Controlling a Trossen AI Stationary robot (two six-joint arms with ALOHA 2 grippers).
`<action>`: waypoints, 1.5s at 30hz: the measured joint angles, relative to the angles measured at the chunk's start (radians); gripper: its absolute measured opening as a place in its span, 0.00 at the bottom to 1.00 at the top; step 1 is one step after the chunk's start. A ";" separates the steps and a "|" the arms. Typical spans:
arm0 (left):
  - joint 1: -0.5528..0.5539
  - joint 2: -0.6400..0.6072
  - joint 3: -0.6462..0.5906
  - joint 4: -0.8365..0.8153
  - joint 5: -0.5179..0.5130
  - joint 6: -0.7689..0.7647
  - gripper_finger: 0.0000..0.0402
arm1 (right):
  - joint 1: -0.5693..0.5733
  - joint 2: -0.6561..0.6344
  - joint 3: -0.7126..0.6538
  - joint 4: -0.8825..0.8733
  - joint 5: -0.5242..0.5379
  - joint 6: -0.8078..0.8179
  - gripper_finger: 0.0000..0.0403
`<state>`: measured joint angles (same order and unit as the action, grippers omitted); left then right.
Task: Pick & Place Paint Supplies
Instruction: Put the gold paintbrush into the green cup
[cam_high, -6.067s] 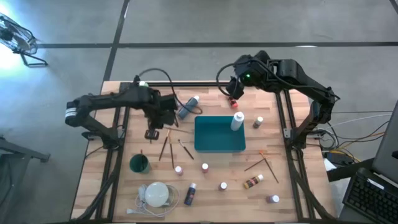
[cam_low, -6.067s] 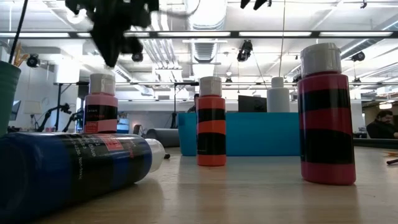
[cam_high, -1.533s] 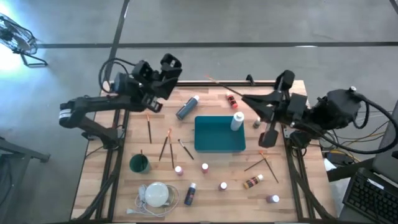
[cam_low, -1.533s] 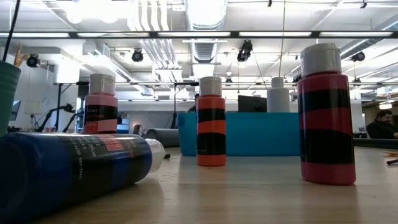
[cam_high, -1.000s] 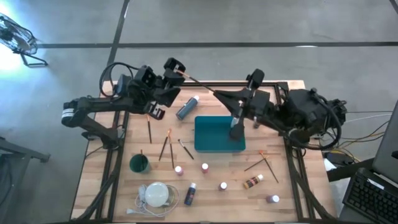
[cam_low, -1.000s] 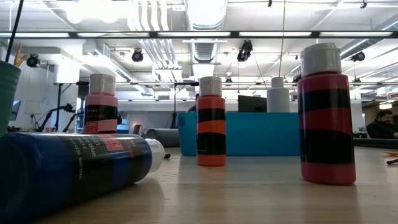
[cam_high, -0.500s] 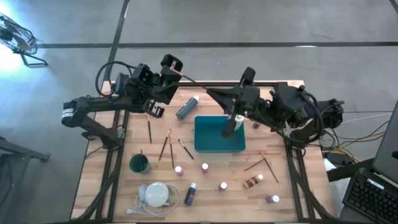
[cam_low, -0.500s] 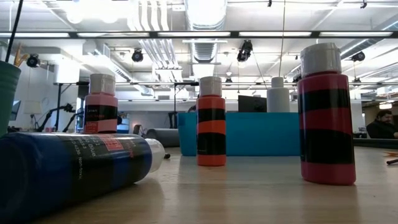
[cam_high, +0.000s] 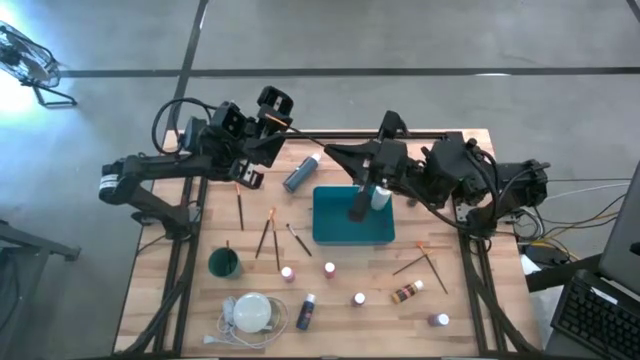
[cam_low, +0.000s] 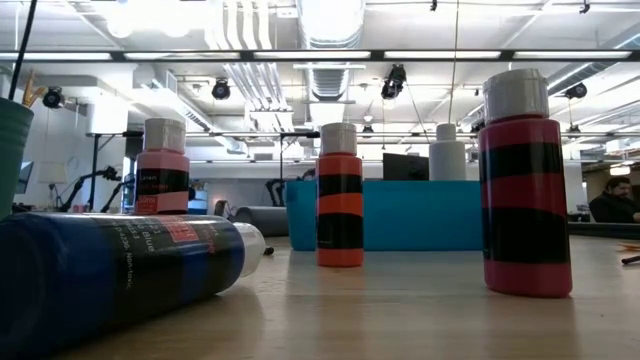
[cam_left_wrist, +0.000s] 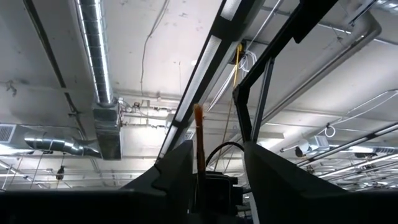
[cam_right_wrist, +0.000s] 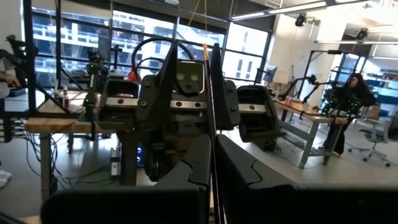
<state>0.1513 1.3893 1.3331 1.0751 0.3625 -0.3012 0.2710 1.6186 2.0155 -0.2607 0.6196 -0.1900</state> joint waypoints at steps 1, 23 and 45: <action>0.000 0.000 0.000 -0.002 0.000 0.000 0.36 | 0.000 -0.001 0.000 -0.001 0.000 0.000 0.02; 0.001 0.001 0.020 -0.066 0.011 0.034 0.03 | -0.014 0.000 0.000 -0.022 -0.030 0.026 0.02; 0.009 -0.264 0.019 -0.885 -0.077 0.217 0.03 | -0.003 -0.156 0.103 -0.602 -0.015 0.418 0.46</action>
<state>0.1604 1.1254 1.3525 0.1900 0.2859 -0.0844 0.2684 1.4627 2.1185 -0.8628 0.6049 0.2283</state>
